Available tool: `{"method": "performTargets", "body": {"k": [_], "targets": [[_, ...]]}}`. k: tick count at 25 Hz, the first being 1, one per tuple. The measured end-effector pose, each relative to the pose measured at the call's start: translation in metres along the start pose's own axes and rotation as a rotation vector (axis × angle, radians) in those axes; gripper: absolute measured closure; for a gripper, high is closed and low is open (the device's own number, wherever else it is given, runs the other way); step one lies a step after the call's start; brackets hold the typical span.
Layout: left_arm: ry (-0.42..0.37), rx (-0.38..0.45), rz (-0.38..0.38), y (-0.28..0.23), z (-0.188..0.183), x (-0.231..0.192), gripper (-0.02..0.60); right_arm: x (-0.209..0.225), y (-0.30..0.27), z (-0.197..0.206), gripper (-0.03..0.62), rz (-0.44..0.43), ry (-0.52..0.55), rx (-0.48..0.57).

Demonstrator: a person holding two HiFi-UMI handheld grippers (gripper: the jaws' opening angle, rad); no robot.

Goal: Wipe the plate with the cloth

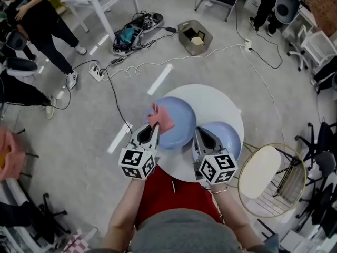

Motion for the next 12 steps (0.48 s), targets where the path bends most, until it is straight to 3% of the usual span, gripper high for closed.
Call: {"method": "performTargets", "body": {"k": [5, 12], "targets": [[0.001, -0.050, 0.038, -0.026, 0.002, -0.021, 0.548, 0.001, -0.023, -0.002, 0.565, 0.041, -0.022, -0.004], [-0.049, -0.171, 0.178, -0.064, 0.009, -0.040, 0.548, -0.003, -0.037, 0.006, 0.565, 0.170, -0.089, 0.003]]}}
Point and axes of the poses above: the fingertips, and each gripper's own axes: y backward along the fingers, x to its right, z out of its underside, the point moved 7 cm from there along y, backward along the fingers, and after that the axes turned 3 degrees about -x, right-handed, at the moved point
